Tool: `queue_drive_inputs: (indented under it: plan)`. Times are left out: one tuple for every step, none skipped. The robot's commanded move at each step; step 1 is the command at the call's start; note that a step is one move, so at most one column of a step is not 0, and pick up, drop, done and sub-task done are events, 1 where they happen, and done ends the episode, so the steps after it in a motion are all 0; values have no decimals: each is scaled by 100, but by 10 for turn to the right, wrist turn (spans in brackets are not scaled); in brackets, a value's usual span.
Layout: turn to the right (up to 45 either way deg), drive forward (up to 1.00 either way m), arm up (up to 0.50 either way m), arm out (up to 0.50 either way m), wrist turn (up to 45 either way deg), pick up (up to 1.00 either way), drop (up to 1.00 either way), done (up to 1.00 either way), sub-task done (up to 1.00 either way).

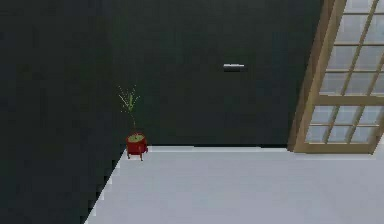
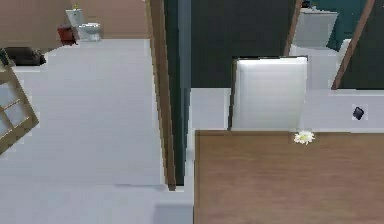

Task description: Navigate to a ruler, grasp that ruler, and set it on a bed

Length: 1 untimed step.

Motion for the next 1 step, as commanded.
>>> queue_drive_inputs:
  plan:
    - [390,0,0,0,0,0,0,0,0]
